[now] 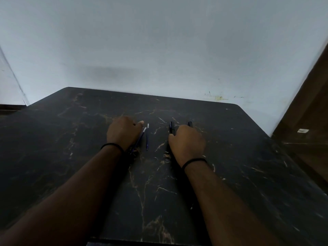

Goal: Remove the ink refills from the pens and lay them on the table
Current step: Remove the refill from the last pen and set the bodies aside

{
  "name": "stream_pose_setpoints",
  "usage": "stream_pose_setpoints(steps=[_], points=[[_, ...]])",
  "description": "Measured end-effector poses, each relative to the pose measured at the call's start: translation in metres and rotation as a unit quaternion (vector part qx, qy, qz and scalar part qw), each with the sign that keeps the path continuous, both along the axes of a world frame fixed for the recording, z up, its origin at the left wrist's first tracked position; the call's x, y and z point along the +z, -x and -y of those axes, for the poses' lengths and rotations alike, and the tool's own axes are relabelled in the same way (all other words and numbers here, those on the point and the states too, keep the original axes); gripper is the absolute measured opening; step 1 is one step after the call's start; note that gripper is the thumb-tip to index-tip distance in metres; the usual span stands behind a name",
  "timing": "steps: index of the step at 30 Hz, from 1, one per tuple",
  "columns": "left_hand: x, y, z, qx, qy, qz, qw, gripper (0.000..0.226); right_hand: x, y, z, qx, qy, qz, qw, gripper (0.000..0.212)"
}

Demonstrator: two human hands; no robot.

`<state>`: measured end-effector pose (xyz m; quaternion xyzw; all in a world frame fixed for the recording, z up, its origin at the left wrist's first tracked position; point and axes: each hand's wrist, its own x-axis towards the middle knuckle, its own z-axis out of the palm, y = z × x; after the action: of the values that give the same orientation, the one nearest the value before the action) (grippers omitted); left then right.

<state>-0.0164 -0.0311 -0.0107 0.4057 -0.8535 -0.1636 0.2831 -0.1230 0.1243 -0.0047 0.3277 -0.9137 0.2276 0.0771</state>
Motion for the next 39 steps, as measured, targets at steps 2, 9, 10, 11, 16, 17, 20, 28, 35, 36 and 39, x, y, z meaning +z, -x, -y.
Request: stream_pose_setpoints(steps=[2, 9, 10, 11, 16, 17, 20, 28, 35, 36, 39], points=[[0.000, 0.000, -0.001, -0.001, -0.005, -0.004, 1.000, 0.055, 0.000, 0.002, 0.000, -0.006, 0.000, 0.002, 1.000, 0.019], [0.001, 0.000, -0.001, 0.003, -0.001, -0.005, 1.000, 0.057, -0.001, 0.018, -0.005, -0.067, 0.010, -0.001, 0.998, 0.017], [0.001, 0.000, -0.002, 0.004, -0.001, -0.006, 1.000, 0.057, -0.001, 0.020, -0.005, -0.069, 0.011, 0.001, 0.998, 0.014], [0.001, 0.000, -0.002, 0.004, -0.002, -0.008, 1.000, 0.057, -0.001, 0.022, -0.006, -0.071, 0.011, 0.001, 0.997, 0.012], [0.000, 0.000, -0.003, 0.004, -0.013, -0.017, 1.000, 0.058, -0.002, 0.024, -0.006, -0.066, 0.011, -0.007, 0.998, 0.013], [0.001, 0.000, -0.003, 0.005, -0.014, -0.016, 1.000, 0.058, -0.002, 0.024, -0.006, -0.065, 0.015, -0.007, 0.998, 0.014], [0.002, 0.000, -0.004, 0.005, -0.015, -0.012, 1.000, 0.057, -0.001, 0.024, -0.008, -0.072, 0.053, 0.000, 0.996, 0.027], [0.003, -0.001, -0.004, 0.014, -0.019, -0.008, 1.000, 0.058, -0.002, 0.027, -0.014, -0.100, 0.083, 0.042, 0.991, 0.042], [0.003, 0.000, -0.004, 0.014, -0.021, -0.007, 1.000, 0.056, -0.004, 0.031, -0.012, -0.096, 0.077, 0.075, 0.990, 0.037], [0.003, 0.000, -0.004, 0.011, -0.020, -0.007, 1.000, 0.056, -0.004, 0.032, -0.012, -0.096, 0.075, 0.077, 0.990, 0.036], [0.003, -0.001, -0.004, 0.010, -0.021, -0.010, 1.000, 0.056, -0.005, 0.034, -0.011, -0.096, 0.072, 0.079, 0.990, 0.035]])
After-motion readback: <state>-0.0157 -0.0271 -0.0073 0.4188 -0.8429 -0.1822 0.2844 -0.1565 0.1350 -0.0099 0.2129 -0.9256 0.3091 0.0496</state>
